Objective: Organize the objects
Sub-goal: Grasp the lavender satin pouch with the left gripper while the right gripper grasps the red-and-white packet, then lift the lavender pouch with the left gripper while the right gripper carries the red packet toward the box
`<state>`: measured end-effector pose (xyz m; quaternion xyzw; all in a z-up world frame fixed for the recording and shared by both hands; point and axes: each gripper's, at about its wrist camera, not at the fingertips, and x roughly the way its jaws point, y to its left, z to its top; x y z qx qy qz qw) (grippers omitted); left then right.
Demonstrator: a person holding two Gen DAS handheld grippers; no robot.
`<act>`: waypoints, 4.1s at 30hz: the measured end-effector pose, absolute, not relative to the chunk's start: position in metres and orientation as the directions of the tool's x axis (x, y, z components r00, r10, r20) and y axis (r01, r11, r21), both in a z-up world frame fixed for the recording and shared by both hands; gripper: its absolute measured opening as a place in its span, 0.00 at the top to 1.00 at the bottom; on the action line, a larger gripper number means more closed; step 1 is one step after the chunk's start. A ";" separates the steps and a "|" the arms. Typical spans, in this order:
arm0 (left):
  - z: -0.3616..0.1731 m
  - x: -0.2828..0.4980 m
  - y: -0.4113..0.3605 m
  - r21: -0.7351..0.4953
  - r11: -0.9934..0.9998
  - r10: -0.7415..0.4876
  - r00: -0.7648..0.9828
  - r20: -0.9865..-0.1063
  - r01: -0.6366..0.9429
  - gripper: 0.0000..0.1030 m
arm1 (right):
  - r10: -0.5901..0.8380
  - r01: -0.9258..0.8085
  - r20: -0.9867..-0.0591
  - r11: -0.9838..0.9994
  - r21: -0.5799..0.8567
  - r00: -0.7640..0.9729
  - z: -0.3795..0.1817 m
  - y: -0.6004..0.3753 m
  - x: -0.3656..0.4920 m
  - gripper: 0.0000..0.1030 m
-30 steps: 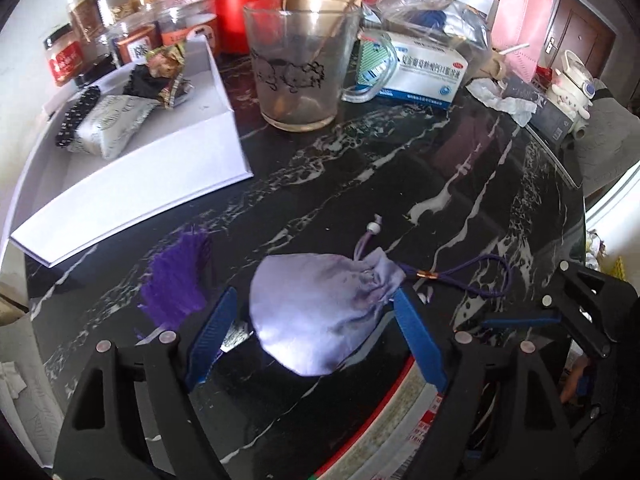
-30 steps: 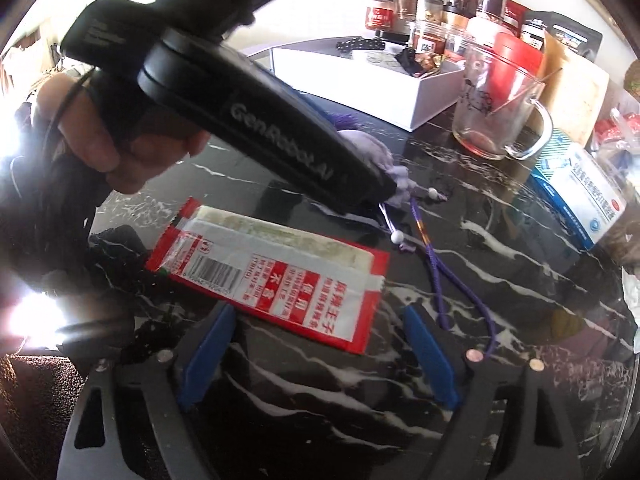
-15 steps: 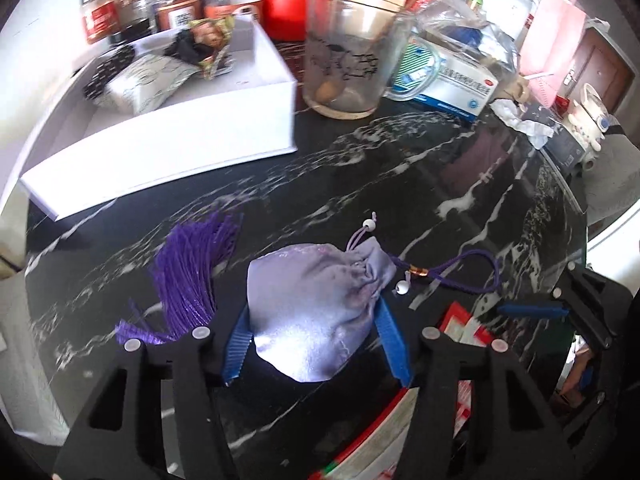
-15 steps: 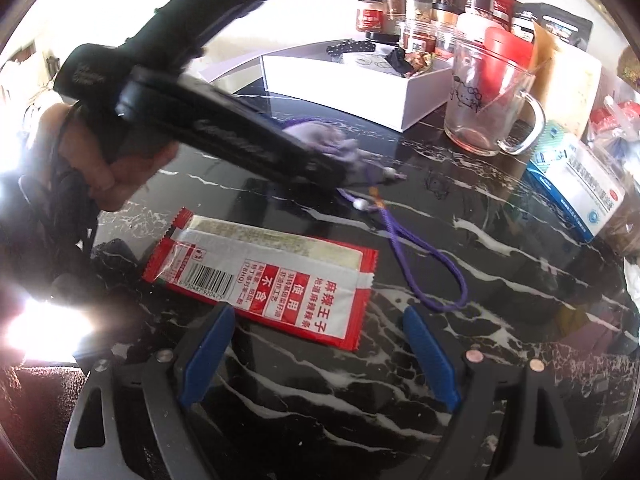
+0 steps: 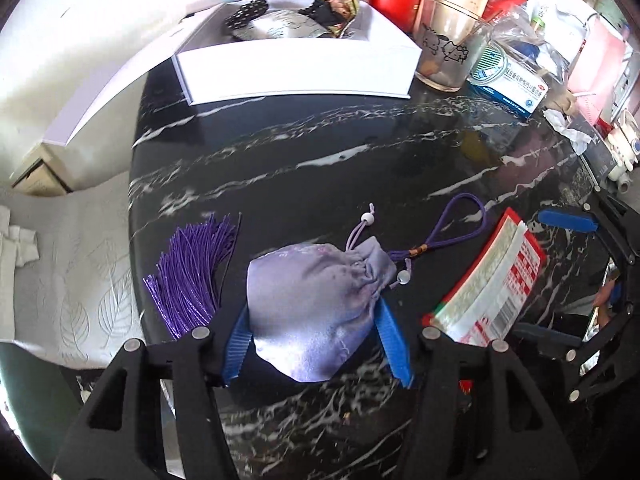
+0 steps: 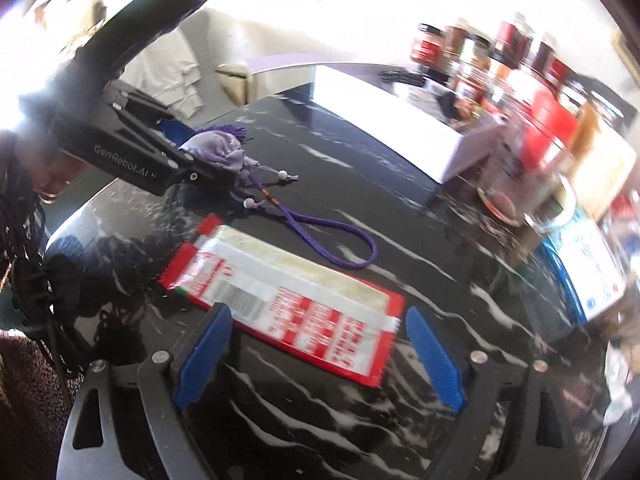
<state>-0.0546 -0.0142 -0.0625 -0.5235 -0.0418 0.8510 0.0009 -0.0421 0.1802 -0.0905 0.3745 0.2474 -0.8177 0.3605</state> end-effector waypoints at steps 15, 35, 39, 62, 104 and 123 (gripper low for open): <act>-0.062 -0.042 -0.023 -0.095 -0.991 0.043 -0.460 -0.887 0.090 0.46 | -0.392 0.661 -0.807 -0.751 0.003 -0.441 -0.102 0.173 -0.088 0.09; -0.071 -0.058 0.001 -0.016 -0.997 -0.026 -0.506 -0.862 0.079 0.31 | -0.331 0.571 -0.811 -0.821 -0.004 -0.482 -0.095 0.209 -0.082 0.44; -0.071 -0.060 0.008 -0.015 -0.998 -0.020 -0.510 -0.860 0.065 0.32 | -0.296 0.528 -0.819 -0.849 -0.009 -0.491 -0.094 0.221 -0.082 0.44; -0.068 -0.062 0.041 -0.016 -1.000 0.004 -0.508 -0.861 0.020 0.42 | -0.332 0.560 -0.804 -0.828 -0.002 -0.493 -0.095 0.251 -0.077 0.50; 0.014 -0.035 0.058 -0.036 -0.998 0.064 -0.567 -0.821 -0.060 0.48 | -0.356 0.542 -0.741 -0.840 -0.013 -0.569 -0.024 0.256 -0.046 0.53; 0.061 -0.047 0.049 -0.002 -0.994 0.071 -0.619 -0.782 -0.111 0.48 | -0.366 0.559 -0.705 -0.827 -0.052 -0.607 0.019 0.240 -0.059 0.53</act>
